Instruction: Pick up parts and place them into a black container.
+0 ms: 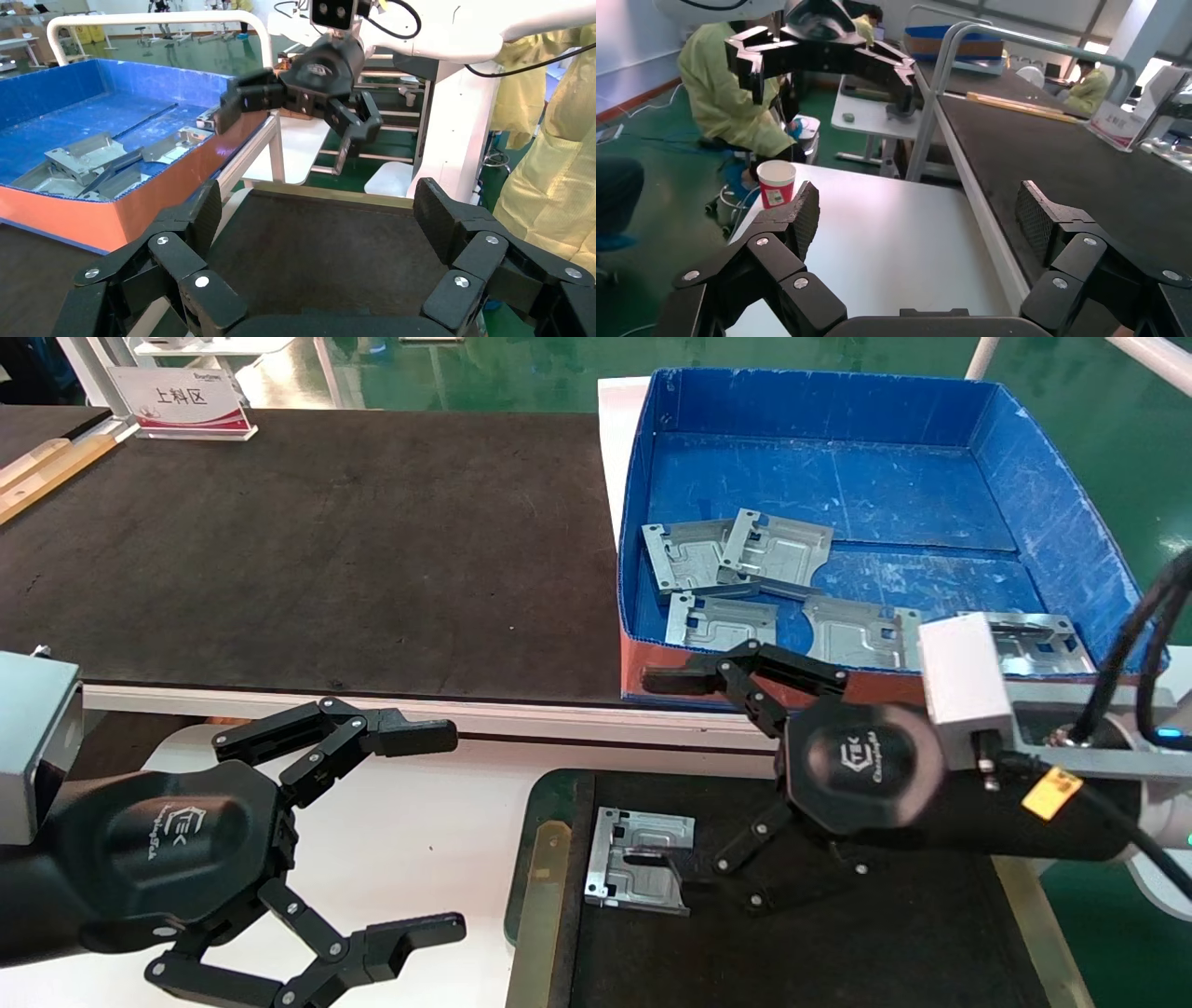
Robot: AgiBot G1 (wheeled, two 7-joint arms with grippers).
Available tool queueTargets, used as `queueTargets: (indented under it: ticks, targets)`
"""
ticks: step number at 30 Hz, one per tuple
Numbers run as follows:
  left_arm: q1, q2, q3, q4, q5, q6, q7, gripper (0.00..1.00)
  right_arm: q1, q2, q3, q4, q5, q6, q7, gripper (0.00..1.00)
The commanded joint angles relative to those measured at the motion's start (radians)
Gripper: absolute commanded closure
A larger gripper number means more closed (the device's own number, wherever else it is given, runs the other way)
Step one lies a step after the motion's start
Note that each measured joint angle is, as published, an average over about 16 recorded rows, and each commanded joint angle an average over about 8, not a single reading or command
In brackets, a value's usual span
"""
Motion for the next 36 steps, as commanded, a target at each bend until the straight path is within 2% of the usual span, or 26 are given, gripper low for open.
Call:
queueTargets:
  ticks: [1,10,36]
  targets:
    - [0.000,0.000,0.000,0.000,0.000,0.000,0.000,0.00,-0.002,0.010,0.004,0.000,0.046,-0.002,0.025,0.00]
    - [0.000,0.000,0.000,0.000,0.000,0.000,0.000,0.00,-0.009,0.007,0.013,0.005,0.018,0.002,0.021,0.00]
    - [0.000,0.000,0.000,0.000,0.000,0.000,0.000,0.00,-0.140,0.093,0.186,0.207,0.008,0.040,0.198,0.00]
